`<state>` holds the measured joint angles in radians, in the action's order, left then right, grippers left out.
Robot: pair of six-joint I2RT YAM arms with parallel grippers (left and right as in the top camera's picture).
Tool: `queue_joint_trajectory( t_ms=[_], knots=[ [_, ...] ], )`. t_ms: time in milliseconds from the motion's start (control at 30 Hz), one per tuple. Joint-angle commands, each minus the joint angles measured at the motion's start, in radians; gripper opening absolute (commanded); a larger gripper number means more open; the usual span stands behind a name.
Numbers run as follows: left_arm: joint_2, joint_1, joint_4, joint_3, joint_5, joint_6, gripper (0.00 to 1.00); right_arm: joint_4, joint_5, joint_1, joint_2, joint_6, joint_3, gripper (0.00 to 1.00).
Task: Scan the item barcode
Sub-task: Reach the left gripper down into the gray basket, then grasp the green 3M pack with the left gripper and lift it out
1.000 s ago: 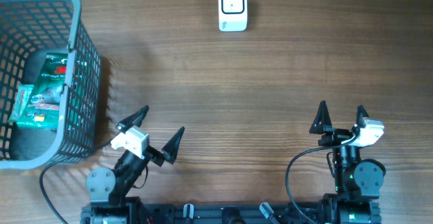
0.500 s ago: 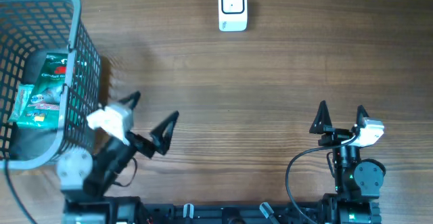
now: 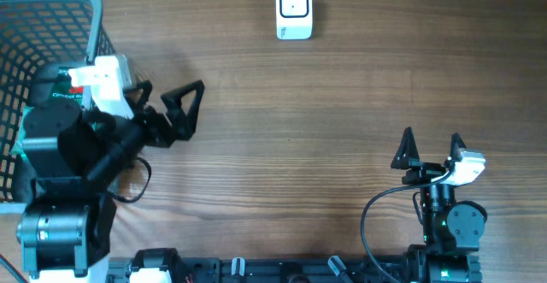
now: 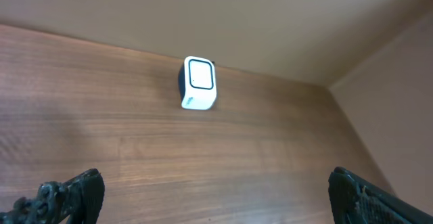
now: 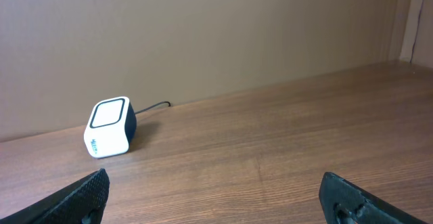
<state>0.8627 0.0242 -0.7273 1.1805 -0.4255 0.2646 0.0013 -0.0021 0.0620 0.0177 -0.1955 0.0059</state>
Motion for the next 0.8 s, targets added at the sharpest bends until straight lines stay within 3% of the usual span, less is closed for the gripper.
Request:
queue_joint_trajectory(
  t_ms=[0,167,333,533,767],
  knots=[
    [0.036,0.044,-0.024,0.150,0.265,0.126,1.00,0.005,0.010,0.002,-0.004,0.012,0.000,1.00],
    [0.174,0.236,-0.231,0.410,0.499,0.286,1.00,0.005,0.010,0.002,-0.004,0.012,0.000,1.00],
    [0.241,0.539,-0.384,0.435,0.494,0.406,1.00,0.005,0.010,0.002,-0.004,0.012,0.000,1.00],
    [0.385,0.807,-0.461,0.433,0.287,0.394,1.00,0.005,0.010,0.002,-0.004,0.012,0.000,1.00],
    [0.555,0.845,-0.436,0.319,0.197,0.260,1.00,0.005,0.010,0.002,-0.004,0.012,0.000,1.00]
  ],
)
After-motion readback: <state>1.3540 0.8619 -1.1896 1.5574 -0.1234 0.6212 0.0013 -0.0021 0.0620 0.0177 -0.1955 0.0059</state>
